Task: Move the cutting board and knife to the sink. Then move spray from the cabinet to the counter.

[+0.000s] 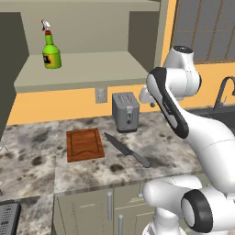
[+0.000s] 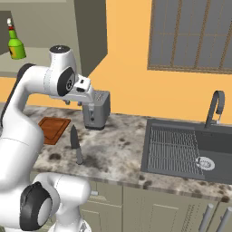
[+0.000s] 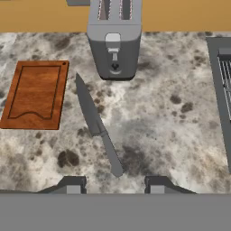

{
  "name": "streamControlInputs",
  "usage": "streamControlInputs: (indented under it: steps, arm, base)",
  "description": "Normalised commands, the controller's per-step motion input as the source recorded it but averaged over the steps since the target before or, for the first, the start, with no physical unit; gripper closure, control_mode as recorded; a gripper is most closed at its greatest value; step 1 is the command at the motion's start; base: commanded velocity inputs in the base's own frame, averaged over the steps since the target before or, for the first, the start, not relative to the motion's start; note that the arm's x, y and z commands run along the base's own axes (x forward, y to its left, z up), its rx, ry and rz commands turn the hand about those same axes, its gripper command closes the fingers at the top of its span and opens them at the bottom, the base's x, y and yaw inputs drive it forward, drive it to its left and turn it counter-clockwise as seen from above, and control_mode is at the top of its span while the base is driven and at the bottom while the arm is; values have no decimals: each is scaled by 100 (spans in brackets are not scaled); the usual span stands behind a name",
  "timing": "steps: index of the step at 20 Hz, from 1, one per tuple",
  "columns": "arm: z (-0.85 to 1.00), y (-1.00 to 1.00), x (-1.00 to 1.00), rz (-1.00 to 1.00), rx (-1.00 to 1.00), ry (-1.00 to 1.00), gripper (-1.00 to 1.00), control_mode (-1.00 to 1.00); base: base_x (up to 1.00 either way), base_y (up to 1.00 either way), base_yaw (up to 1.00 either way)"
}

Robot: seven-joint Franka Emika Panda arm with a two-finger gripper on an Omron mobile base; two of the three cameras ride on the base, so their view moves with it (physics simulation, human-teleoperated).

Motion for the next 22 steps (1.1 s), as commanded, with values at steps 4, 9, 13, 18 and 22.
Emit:
streamControlInputs:
  steps: [4,9,13,18,22]
  arm:
    - [0,0,-18,0,-1,0,-100,-100]
    - [-1,13,-29,0,0,0,-100,-100]
    - [0,43,-24,0,0,0,-100,-100]
    - [0,62,-3,0,0,0,-100,-100]
    - [-2,68,0,0,0,7,-100,-100]
  base:
    - [0,0,0]
    - [0,0,0]
    - [0,0,0]
    - [0,0,0]
    - [0,0,0]
